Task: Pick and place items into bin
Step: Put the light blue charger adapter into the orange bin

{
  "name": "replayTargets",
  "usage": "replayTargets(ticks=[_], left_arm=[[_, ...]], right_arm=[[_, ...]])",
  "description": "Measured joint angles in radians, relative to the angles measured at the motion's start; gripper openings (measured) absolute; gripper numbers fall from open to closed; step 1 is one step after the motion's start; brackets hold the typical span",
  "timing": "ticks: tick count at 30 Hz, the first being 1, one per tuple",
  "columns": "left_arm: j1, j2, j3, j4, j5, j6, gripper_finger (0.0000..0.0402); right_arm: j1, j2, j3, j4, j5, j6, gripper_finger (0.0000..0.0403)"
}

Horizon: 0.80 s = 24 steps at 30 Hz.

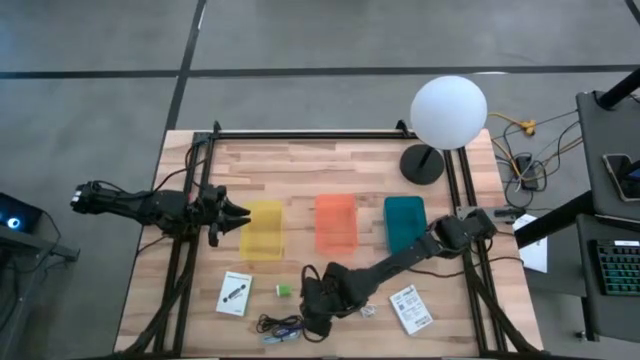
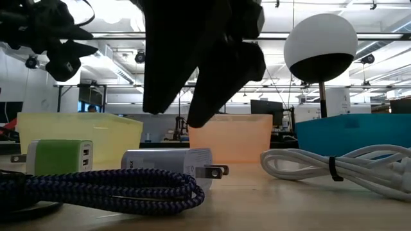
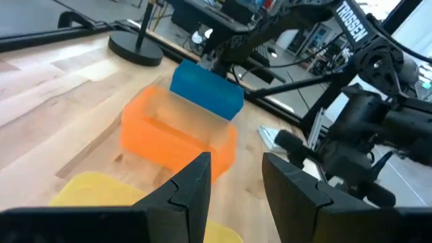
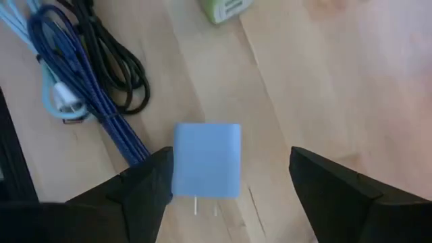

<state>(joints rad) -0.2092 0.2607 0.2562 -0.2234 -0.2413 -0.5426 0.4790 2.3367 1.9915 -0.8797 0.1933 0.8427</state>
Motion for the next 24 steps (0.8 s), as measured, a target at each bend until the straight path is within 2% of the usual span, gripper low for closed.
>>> replayTargets(ticks=[8,14,24], left_arm=[[0.0,0.003,0.0,-0.005,0.002,0.008,0.0118],[0.0,0.003,0.0,-0.005,0.003,0.008,0.0118],[0.0,0.003,0.0,-0.005,0.003,0.008,0.0118]], right_arm=[[0.018,0.0,-0.056,0.096,0.05,-0.086,0.0279],[0.018,0.004,-0.117,0.187,0.05,-0.087,0.0277],[0.023,0.015,-0.152,0.18,0.038,-0.087,0.0276]])
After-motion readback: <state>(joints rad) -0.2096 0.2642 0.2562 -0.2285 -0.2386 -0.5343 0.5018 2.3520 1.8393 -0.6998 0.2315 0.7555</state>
